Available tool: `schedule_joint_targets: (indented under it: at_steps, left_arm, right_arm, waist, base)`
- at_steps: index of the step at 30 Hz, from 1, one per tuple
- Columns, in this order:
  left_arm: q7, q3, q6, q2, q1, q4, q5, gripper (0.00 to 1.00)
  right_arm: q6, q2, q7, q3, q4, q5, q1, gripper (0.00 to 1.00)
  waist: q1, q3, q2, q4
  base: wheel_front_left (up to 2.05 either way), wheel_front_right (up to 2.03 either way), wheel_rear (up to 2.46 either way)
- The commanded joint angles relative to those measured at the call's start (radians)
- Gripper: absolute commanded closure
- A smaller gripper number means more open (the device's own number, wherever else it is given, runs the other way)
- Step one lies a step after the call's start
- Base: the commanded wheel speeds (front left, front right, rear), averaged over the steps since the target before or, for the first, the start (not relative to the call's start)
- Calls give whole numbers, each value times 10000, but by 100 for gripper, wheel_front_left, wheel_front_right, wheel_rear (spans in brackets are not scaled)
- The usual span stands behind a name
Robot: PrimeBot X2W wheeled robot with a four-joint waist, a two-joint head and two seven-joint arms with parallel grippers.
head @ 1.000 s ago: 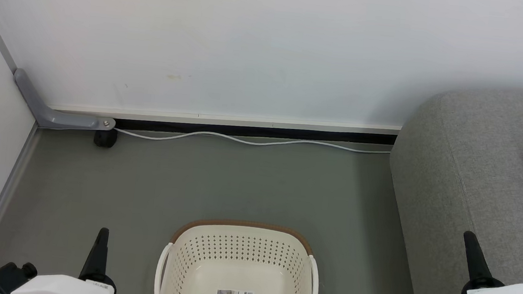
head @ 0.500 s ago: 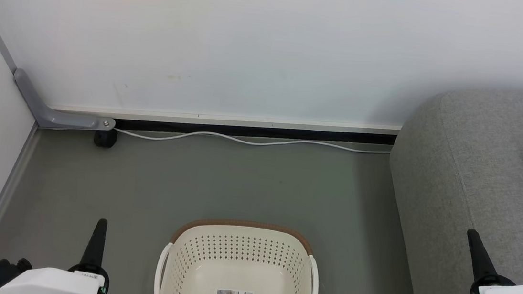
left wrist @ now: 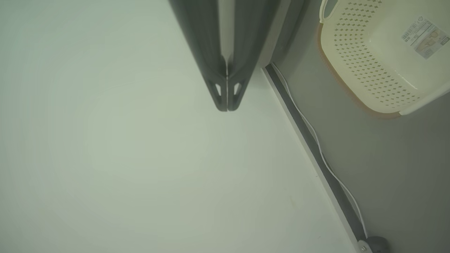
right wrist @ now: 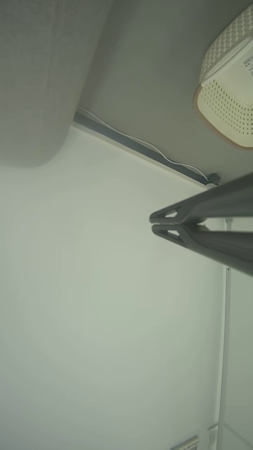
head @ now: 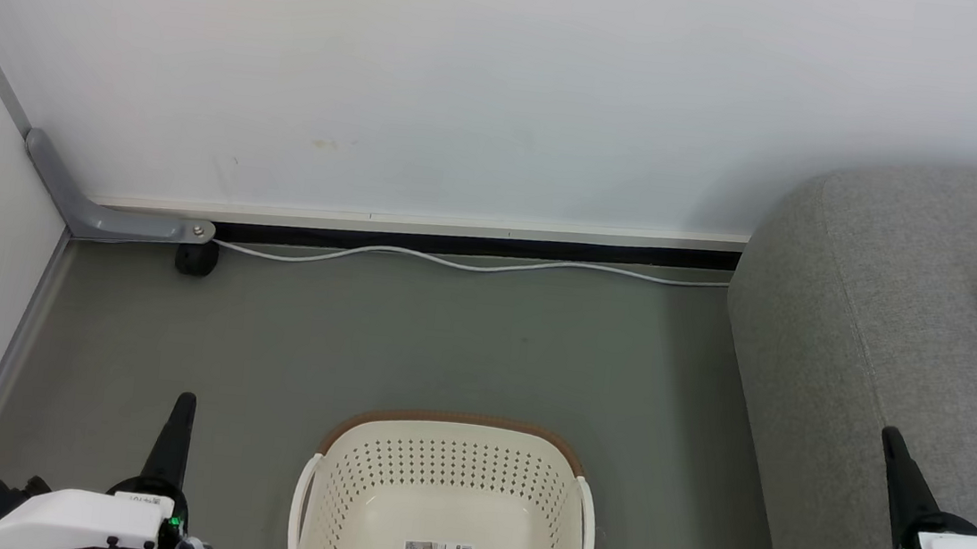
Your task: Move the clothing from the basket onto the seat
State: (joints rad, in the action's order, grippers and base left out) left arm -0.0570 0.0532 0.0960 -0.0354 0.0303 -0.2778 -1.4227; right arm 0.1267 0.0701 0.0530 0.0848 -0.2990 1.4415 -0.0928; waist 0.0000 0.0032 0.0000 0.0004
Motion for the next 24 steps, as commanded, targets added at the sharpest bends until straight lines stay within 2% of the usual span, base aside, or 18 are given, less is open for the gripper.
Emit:
schedule_joint_targets:
  at_steps: [1, 16, 24]
  left_arm:
    - [-116, 358, 135, -134, 569, 282, -284, 100]
    - [-558, 604, 345, -148, 776, 322, -1842, 100]
    - [-563, 607, 347, -148, 778, 323, -1859, 100]
  right_arm:
    - [37, 44, 169, -95, 374, 270, -182, 100]
    - [40, -193, 602, 292, 541, 1651, -152, 100]
    - [40, -196, 608, 297, 543, 1665, -152, 100]
  waist:
    - [0, 0, 0, 0]
    - [0, -2, 0, -4]
    - [0, -2, 0, -4]
  base:
    - [0, 0, 0]
    - [0, 0, 0]
    - [0, 0, 0]
